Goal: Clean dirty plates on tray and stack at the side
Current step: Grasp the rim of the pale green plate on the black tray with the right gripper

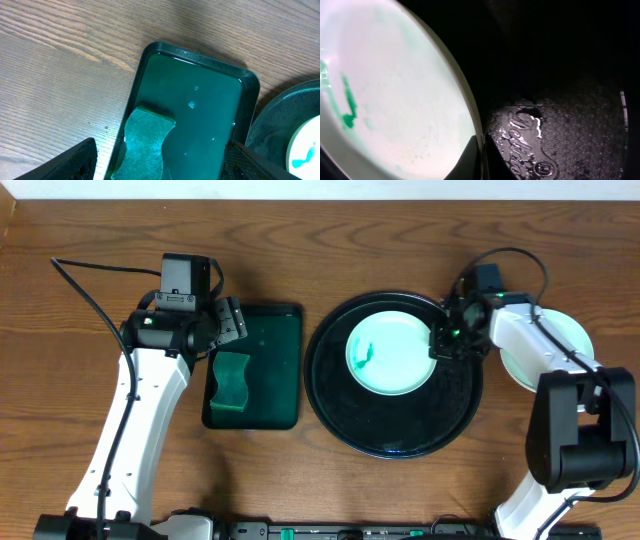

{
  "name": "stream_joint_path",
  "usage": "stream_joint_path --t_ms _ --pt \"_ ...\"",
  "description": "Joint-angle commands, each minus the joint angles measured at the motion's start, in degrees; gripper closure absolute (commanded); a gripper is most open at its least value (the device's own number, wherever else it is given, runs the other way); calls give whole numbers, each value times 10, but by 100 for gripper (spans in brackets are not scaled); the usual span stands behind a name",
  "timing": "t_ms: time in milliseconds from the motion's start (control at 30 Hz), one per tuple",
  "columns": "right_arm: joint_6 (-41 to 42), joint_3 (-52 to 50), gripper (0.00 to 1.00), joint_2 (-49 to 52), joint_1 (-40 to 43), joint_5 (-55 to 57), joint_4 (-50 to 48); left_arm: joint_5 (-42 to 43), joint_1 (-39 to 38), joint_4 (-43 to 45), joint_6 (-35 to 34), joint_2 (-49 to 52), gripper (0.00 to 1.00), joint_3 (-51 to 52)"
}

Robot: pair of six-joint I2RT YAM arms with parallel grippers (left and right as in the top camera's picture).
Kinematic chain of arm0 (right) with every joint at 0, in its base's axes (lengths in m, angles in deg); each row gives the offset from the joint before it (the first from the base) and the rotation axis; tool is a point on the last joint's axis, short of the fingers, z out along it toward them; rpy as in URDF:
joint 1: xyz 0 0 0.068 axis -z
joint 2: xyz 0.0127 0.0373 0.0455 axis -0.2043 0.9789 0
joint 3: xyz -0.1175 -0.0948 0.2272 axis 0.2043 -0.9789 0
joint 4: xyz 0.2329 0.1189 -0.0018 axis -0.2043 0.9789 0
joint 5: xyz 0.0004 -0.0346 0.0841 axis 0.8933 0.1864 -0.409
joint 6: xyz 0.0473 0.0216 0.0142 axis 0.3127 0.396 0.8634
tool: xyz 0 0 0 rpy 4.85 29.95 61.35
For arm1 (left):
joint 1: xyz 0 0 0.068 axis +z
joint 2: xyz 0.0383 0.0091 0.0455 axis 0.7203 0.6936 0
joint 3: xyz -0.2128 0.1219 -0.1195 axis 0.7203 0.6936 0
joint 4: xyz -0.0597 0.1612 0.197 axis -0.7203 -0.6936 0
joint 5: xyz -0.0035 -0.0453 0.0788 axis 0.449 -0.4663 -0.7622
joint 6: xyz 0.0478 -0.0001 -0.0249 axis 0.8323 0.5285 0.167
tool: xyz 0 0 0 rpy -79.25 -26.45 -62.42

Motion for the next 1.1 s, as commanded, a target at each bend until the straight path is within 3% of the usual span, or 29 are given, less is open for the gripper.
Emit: stream_joint_path --t_ms 0,400,1067 --pt "7 0 99 3 -24 68 1 -3 2 -1 -1 1 18 -3" --pt "6 0 99 3 -45 71 19 -3 2 -1 -1 1 18 -3" --pt "-125 0 99 3 -60 72 18 -3 2 -1 -1 1 18 -3"
